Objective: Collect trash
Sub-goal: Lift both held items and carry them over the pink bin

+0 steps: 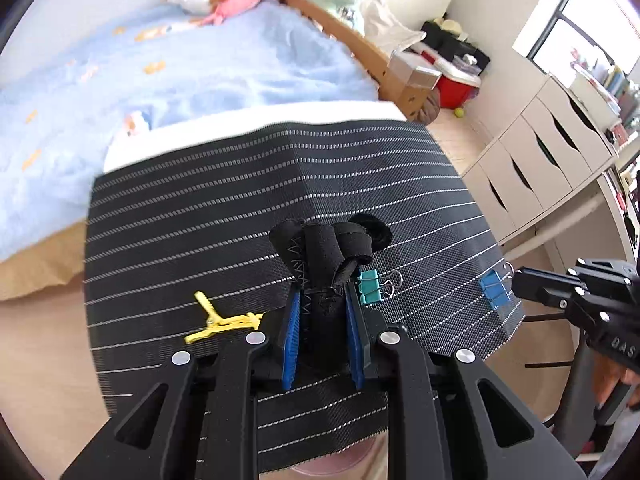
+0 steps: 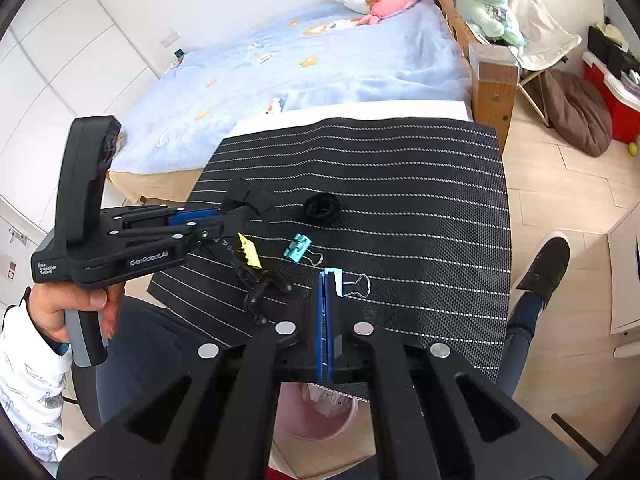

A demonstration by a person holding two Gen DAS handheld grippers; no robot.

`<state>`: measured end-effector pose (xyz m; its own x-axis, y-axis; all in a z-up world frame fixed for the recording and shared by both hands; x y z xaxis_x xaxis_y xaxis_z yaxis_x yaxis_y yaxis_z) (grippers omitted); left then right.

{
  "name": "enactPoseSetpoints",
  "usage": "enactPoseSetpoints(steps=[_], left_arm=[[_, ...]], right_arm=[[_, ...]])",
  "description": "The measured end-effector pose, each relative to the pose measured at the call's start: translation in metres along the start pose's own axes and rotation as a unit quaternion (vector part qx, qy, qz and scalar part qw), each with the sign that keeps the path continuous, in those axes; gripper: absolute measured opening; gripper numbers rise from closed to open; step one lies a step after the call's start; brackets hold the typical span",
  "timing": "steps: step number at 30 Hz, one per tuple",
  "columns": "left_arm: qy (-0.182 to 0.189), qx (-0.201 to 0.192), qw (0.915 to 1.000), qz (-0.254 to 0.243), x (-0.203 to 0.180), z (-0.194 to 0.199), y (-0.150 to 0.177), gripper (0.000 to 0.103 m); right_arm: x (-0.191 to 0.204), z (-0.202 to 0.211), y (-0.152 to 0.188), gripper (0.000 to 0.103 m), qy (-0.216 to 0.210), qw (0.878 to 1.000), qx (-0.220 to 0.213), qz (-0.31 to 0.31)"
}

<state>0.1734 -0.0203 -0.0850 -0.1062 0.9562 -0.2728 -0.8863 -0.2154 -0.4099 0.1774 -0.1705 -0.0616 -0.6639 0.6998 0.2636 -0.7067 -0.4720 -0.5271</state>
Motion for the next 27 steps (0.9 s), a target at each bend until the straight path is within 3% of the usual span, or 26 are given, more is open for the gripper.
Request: enactPoseSetpoints(steps=[16, 27], left_arm=[[0.007, -0.122, 0.9886, -0.089, -0.015, 0.096, 0.048, 0.02], [0.017, -0.159, 0.9803, -0.116, -0.014, 0.127, 0.1, 0.02]], right_arm=[[0.053, 0.043, 0.007, 0.001, 0.024, 0.996, -0.043, 0.08], [0.092, 0.064, 0.041, 0.001, 0.022, 0.99, -0.07, 0.117]])
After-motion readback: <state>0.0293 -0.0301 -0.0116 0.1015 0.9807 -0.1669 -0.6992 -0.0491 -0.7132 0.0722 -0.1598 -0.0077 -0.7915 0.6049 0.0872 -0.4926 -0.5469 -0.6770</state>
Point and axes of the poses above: each gripper's, at about its wrist camera, not at the fingertips, and z roughly against the way its jaws point, x to its left, y to its underside, the point moved 6 cm from there along -z, roughly the way its jaws point, and after that the axes turned 10 degrees about z, right-handed, at the moved point
